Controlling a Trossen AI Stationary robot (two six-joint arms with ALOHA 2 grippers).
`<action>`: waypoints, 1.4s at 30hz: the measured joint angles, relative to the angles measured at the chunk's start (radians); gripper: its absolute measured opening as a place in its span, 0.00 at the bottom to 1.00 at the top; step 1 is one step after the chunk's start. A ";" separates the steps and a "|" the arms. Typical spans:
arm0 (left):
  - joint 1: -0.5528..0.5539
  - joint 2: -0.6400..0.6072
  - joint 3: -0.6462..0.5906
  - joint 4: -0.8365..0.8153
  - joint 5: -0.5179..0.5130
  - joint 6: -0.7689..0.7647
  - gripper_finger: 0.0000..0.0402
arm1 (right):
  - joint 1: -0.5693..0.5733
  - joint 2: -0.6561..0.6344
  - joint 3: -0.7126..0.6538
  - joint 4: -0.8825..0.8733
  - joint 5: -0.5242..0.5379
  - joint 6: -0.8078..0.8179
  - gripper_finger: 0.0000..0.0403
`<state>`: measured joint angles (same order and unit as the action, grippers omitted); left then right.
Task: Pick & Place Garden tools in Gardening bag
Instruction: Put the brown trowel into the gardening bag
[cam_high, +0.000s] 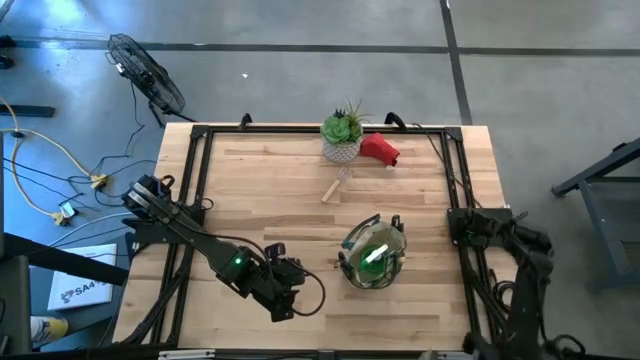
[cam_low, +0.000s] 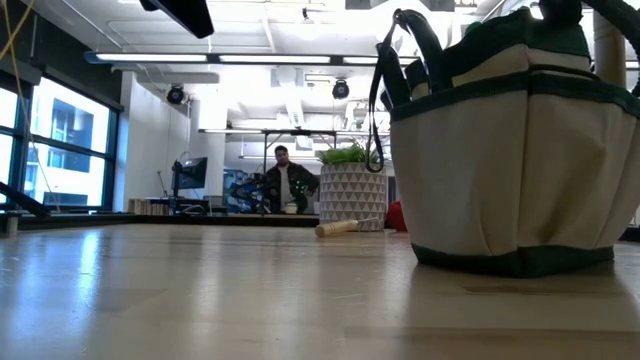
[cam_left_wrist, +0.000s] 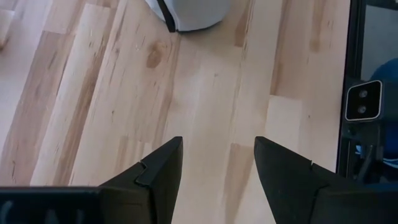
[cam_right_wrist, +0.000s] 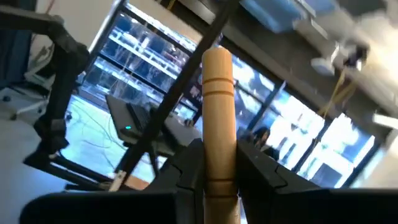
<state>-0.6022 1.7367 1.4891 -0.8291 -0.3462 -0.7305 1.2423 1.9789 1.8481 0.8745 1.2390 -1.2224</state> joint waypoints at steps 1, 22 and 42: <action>0.000 0.000 0.000 -0.001 0.000 -0.006 0.49 | 0.000 0.021 0.018 0.000 0.011 0.031 0.15; 0.000 0.000 0.000 -0.009 0.004 0.023 0.49 | -0.152 0.157 -0.190 -0.025 0.330 0.947 0.15; 0.031 0.000 0.000 -0.037 0.001 0.101 0.49 | -0.265 -0.160 -0.923 -0.033 0.331 1.449 0.15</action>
<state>-0.5710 1.7367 1.4891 -0.8657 -0.3453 -0.6291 0.9778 1.8184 0.9252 0.8413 1.5703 0.2265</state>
